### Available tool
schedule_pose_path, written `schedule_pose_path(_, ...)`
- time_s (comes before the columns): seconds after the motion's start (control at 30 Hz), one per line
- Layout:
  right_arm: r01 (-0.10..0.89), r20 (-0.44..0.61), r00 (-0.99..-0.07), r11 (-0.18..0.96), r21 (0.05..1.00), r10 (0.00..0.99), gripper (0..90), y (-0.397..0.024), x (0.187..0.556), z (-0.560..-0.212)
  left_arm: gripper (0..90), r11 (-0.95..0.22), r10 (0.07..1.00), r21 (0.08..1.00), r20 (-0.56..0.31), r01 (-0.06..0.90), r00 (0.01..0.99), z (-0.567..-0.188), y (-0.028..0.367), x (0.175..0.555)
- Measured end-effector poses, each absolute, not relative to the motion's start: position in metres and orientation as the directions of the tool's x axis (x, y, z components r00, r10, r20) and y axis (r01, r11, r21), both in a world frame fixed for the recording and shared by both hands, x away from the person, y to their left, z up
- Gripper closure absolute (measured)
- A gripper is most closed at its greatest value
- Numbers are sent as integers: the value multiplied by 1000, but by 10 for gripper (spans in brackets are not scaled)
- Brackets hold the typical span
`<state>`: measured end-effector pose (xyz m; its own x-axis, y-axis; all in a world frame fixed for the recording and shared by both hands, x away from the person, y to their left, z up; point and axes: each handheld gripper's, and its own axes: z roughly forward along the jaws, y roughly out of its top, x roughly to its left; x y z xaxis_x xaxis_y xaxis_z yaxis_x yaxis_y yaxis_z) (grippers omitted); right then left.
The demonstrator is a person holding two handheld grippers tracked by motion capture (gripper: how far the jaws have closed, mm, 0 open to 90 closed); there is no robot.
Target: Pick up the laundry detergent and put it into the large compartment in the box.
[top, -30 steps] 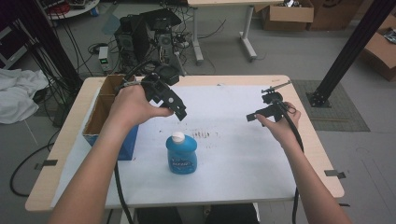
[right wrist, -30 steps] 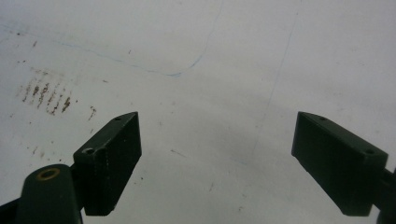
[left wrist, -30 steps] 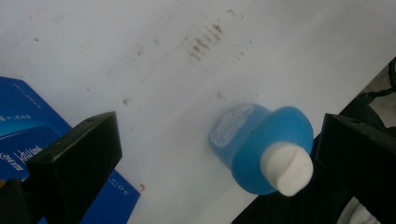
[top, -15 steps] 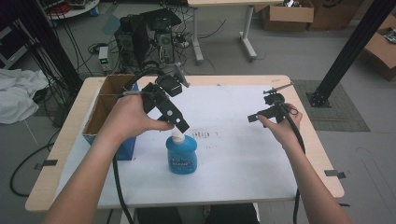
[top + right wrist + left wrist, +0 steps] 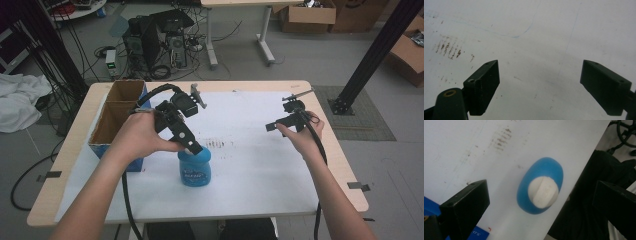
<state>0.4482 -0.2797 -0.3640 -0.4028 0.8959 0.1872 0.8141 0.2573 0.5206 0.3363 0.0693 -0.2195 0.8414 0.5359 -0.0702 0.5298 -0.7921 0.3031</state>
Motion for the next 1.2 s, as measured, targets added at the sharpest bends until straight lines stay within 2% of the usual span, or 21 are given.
schedule_pose_path(0.93, 812, 183, -402, 257, 524, 897, 160, -279, 449, -365, 15, -855, 463, 243, -37, 458, 885, -251, 58, 331)
schedule_pose_path(1.2, 812, 185, -405, 259, 523, 896, 160, -278, 450, -366, 16, -874, 443, 223, -3, 432, 897, -261, 53, 330)
